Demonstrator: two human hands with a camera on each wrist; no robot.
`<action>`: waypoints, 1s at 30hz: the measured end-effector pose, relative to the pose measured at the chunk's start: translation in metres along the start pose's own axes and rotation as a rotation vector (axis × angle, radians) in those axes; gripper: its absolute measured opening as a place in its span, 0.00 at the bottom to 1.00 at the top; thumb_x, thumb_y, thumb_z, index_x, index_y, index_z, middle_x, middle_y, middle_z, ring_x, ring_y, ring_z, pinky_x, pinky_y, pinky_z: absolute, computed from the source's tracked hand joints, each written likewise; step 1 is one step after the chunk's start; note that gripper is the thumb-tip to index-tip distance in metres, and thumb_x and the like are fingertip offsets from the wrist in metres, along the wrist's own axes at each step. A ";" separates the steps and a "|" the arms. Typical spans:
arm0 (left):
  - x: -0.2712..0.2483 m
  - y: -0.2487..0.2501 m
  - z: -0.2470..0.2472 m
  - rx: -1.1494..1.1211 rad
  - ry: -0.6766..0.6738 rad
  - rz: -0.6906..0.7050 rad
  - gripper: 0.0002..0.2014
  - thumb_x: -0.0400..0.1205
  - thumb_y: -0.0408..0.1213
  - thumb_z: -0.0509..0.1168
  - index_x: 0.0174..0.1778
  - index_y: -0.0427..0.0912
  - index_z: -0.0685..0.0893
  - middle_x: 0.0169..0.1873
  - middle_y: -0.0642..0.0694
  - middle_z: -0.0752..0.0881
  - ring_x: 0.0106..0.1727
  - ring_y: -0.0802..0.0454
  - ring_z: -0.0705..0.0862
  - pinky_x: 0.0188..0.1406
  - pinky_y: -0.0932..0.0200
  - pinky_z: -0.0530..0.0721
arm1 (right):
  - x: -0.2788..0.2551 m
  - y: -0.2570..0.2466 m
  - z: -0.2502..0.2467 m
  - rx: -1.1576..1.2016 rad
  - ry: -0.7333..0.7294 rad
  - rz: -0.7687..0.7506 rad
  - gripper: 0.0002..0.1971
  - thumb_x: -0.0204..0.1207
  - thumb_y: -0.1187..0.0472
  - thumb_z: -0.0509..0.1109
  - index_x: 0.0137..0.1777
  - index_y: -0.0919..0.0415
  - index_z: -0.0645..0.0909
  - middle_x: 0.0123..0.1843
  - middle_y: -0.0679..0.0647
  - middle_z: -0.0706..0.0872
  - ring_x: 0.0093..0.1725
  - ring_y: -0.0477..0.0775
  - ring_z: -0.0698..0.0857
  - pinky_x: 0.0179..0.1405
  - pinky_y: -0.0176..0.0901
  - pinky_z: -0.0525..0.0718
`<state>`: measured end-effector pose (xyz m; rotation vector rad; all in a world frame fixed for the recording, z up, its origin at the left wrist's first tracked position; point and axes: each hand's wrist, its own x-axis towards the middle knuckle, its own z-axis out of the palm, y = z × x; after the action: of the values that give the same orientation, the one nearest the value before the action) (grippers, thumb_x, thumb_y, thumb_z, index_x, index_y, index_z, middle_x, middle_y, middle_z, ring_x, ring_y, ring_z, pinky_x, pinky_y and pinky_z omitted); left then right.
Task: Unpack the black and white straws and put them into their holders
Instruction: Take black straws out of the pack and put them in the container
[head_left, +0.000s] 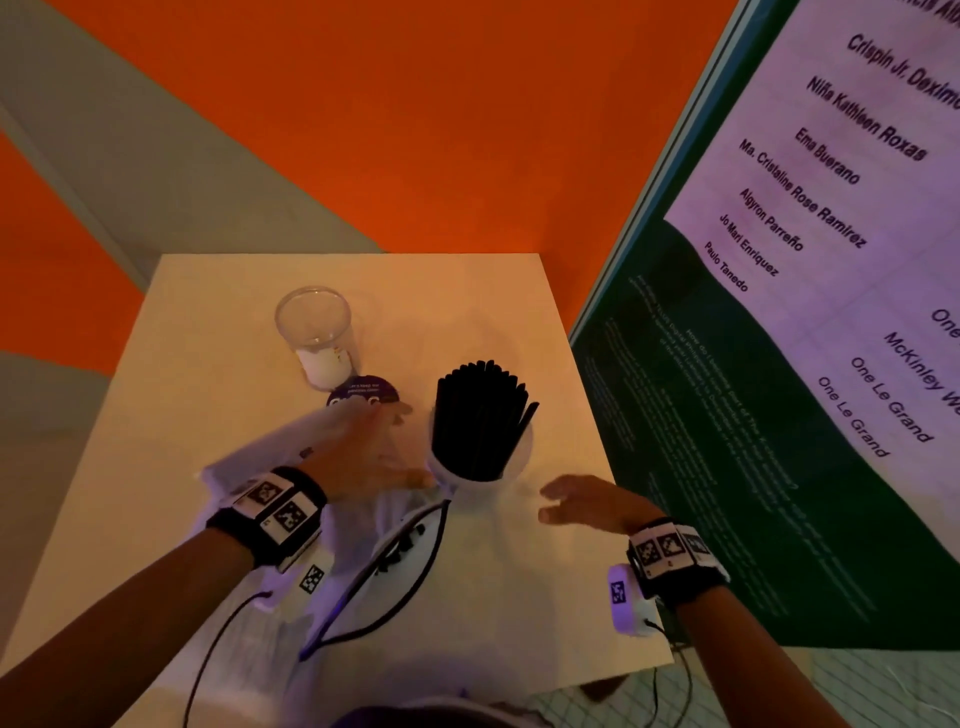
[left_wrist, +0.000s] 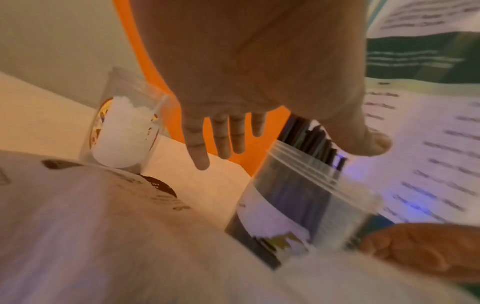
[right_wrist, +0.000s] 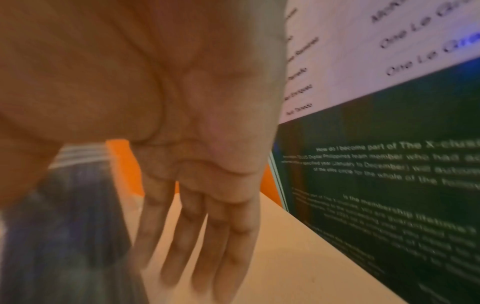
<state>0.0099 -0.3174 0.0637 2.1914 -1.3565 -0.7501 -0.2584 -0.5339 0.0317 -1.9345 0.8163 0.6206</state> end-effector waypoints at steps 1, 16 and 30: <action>-0.012 0.001 0.004 0.043 -0.023 0.011 0.53 0.55 0.80 0.66 0.69 0.49 0.71 0.53 0.53 0.79 0.56 0.51 0.81 0.50 0.57 0.81 | -0.004 -0.003 0.009 -0.059 -0.034 0.010 0.21 0.71 0.43 0.75 0.63 0.44 0.81 0.66 0.43 0.80 0.67 0.47 0.76 0.73 0.46 0.70; -0.092 -0.007 -0.003 -0.032 -0.101 -0.001 0.25 0.82 0.37 0.65 0.75 0.42 0.68 0.61 0.39 0.83 0.56 0.46 0.83 0.50 0.56 0.80 | 0.037 -0.181 0.190 -0.345 0.163 -0.314 0.12 0.84 0.65 0.55 0.56 0.68 0.79 0.55 0.66 0.83 0.55 0.66 0.80 0.54 0.52 0.73; -0.104 -0.013 -0.007 -0.065 -0.031 0.051 0.22 0.81 0.35 0.66 0.71 0.47 0.73 0.49 0.52 0.77 0.45 0.53 0.78 0.40 0.64 0.73 | 0.072 -0.195 0.216 -0.545 0.281 0.026 0.23 0.82 0.55 0.65 0.74 0.63 0.69 0.69 0.60 0.78 0.68 0.58 0.79 0.65 0.48 0.79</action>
<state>-0.0152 -0.2171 0.0831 2.0955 -1.3786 -0.8005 -0.0847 -0.2930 -0.0092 -2.5530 0.9097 0.6406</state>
